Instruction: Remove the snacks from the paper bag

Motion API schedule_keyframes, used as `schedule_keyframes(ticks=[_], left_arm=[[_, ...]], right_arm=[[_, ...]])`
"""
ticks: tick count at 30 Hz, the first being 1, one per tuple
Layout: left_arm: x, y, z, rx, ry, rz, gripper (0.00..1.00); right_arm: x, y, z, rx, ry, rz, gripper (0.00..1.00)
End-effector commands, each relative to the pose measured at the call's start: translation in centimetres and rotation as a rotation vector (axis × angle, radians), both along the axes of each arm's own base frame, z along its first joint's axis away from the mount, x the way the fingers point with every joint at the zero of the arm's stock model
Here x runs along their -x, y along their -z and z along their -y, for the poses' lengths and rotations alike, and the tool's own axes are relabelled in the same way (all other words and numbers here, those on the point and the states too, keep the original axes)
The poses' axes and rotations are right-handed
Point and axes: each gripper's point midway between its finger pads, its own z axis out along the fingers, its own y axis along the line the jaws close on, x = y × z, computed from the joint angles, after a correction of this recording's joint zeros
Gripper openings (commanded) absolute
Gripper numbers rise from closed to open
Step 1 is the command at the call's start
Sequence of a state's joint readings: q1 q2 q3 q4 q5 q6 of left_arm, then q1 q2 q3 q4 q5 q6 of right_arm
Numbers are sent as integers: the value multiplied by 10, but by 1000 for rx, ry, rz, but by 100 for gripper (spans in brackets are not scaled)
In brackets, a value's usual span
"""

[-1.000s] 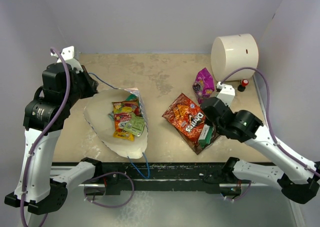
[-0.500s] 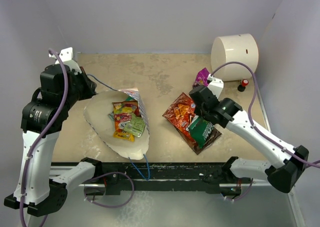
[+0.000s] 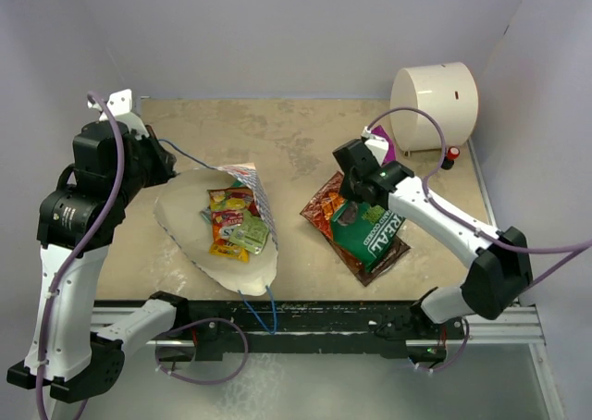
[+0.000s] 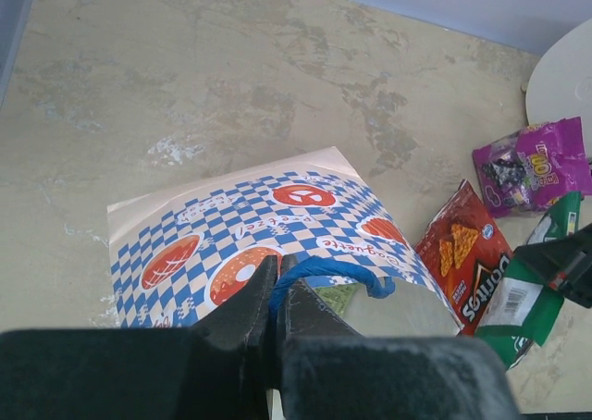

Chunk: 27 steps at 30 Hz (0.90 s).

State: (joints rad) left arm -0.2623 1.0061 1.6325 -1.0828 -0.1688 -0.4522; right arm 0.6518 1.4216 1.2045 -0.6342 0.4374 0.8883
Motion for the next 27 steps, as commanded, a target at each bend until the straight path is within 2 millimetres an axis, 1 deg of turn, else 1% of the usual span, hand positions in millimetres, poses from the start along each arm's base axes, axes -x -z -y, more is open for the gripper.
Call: schedule_keyframes(ticks=[1, 6, 8, 12, 13, 15, 18, 20, 22, 25, 27], left_arm=[[5, -22, -9, 0, -37, 79, 0], [8, -22, -10, 10, -45, 76, 0], [8, -22, -10, 15, -47, 76, 0], [9, -22, -12, 18, -60, 75, 0], [8, -22, -12, 16, -63, 73, 0], [7, -22, -13, 10, -68, 68, 0], [5, -22, -14, 4, -73, 61, 0], [4, -22, -13, 1, -73, 57, 0], [3, -21, -13, 0, -69, 52, 0], [1, -18, -10, 3, -57, 41, 0], [1, -16, -8, 5, -50, 33, 0]], right_arm=[[-31, -12, -23, -125, 30, 38, 0], [-51, 11, -27, -109, 90, 0, 0], [-55, 22, -23, -80, 128, -23, 3], [-59, 43, -18, -36, 180, -75, 5], [-60, 47, -18, -27, 179, -81, 8], [-63, 50, -17, -11, 176, -83, 20], [-69, 48, -21, -7, 141, -68, 45], [-71, 44, -26, -26, 101, -57, 58], [-72, 35, -37, -69, 36, -39, 67], [-70, 9, -58, -170, -100, 30, 81], [-71, -4, -67, -217, -173, 101, 91]])
